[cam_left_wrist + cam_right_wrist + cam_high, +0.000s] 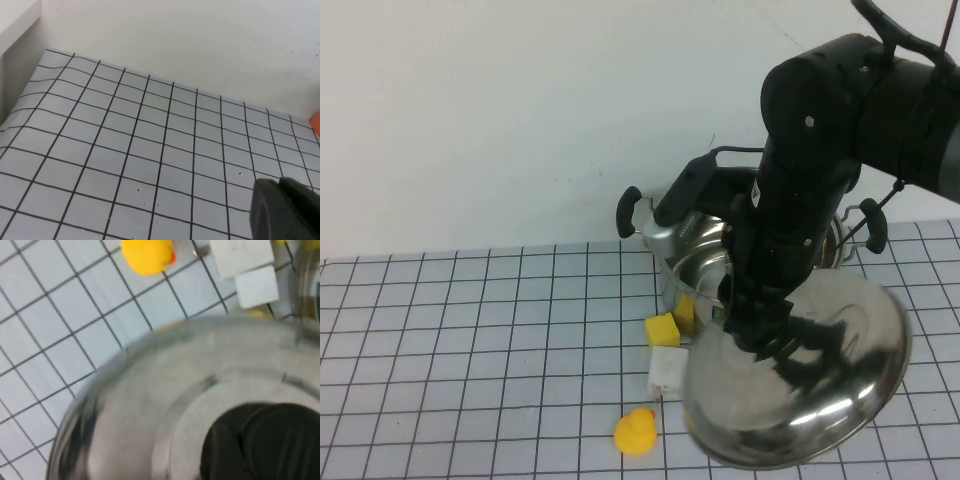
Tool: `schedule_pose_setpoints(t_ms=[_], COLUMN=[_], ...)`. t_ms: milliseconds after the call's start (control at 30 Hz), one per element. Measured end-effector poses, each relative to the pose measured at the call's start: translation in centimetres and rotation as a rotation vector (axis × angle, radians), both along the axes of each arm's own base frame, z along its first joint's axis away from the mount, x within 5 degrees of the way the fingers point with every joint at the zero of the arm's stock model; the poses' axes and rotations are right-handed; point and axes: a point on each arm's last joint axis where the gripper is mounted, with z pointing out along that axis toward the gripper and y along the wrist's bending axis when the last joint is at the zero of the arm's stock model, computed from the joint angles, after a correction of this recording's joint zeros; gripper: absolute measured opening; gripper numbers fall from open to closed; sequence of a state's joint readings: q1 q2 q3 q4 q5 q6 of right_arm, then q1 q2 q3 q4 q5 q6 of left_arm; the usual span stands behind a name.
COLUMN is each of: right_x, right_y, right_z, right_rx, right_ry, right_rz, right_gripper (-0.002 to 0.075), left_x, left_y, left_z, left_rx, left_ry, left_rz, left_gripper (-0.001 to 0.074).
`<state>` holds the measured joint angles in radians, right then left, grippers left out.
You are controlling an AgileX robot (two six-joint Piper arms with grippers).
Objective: Cover the pot
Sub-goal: Place the pot lid on the pot
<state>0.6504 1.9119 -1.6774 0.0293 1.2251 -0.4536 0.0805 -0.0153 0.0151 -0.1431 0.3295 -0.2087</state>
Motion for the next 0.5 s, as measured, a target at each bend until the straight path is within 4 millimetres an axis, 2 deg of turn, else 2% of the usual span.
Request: schedule_pose_setpoints(t_ms=[300,400,500], right_x=[-1.4,-1.1,0.0], right_y=[0.3,0.2,-0.3], right_z=[2.8,3.8,4.1], right_rx=[0.069,0.092,0.1], right_ry=[-0.076,-0.156,-0.246], right_rz=[0.025,0.025,-0.002], right_gripper=[0.0353,0.0353,0.0353], left_x=[0.0,0.0,0.0], left_y=[0.0,0.0,0.0], left_z=[0.0,0.0,0.0], left_rx=[0.0,0.0,0.0], left_ry=[0.0,0.0,0.0], left_rz=[0.0,0.0,0.0], left_gripper=[-0.0003,-0.0003,-0.0003])
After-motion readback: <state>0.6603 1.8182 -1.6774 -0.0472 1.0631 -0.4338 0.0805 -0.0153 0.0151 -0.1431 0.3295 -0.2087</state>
